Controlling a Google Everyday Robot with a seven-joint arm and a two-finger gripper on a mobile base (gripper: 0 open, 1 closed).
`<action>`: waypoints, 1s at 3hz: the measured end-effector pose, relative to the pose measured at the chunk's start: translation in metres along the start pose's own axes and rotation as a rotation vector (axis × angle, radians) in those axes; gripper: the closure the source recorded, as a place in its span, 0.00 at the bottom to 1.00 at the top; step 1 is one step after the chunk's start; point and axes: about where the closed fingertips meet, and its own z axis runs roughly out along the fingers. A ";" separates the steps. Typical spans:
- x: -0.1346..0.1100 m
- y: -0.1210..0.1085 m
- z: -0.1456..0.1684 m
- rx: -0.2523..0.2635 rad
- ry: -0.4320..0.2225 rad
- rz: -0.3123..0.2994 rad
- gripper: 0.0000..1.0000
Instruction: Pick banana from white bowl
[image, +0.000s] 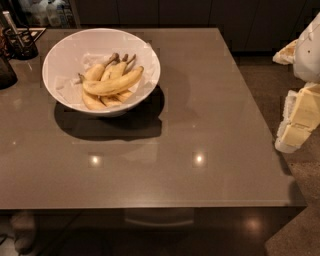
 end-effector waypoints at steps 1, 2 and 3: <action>-0.008 -0.004 -0.002 0.007 -0.016 -0.003 0.00; -0.034 -0.019 -0.001 -0.001 -0.017 -0.013 0.00; -0.070 -0.039 0.011 -0.027 0.000 -0.066 0.00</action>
Offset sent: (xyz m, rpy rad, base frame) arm 0.0601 0.0634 0.0242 0.0078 0.0304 0.0356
